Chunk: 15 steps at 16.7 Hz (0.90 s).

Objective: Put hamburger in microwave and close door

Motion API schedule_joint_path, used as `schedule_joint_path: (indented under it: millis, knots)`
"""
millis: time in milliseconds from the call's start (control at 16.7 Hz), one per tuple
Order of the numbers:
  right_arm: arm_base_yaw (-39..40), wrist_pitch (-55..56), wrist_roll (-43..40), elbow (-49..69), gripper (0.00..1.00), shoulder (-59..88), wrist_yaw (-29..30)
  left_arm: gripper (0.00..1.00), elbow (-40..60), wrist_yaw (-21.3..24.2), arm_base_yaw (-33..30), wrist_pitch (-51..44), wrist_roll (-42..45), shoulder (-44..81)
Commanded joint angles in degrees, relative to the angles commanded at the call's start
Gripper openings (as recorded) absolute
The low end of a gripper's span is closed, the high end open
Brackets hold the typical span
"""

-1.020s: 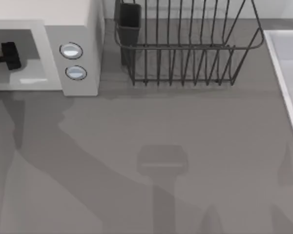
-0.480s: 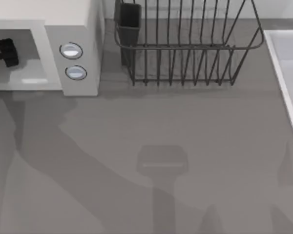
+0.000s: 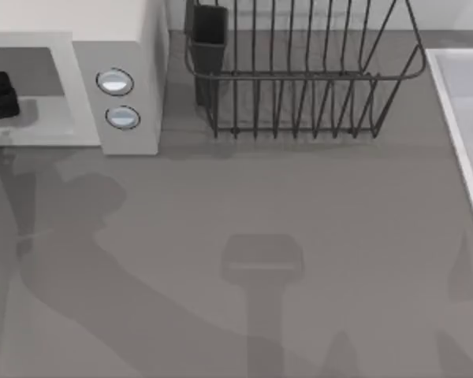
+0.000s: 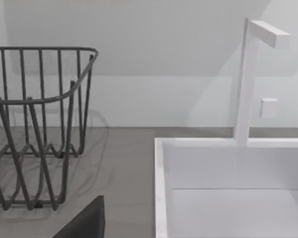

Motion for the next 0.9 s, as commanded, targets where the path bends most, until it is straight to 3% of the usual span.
schedule_joint_path:
  millis: [900]
  knots:
    - [0.0, 0.0, 0.0, 0.0, 1.0, 0.0, 0.0, 1.0, -35.8, 4.2, 5.0, 14.9, 2.6, -14.7]
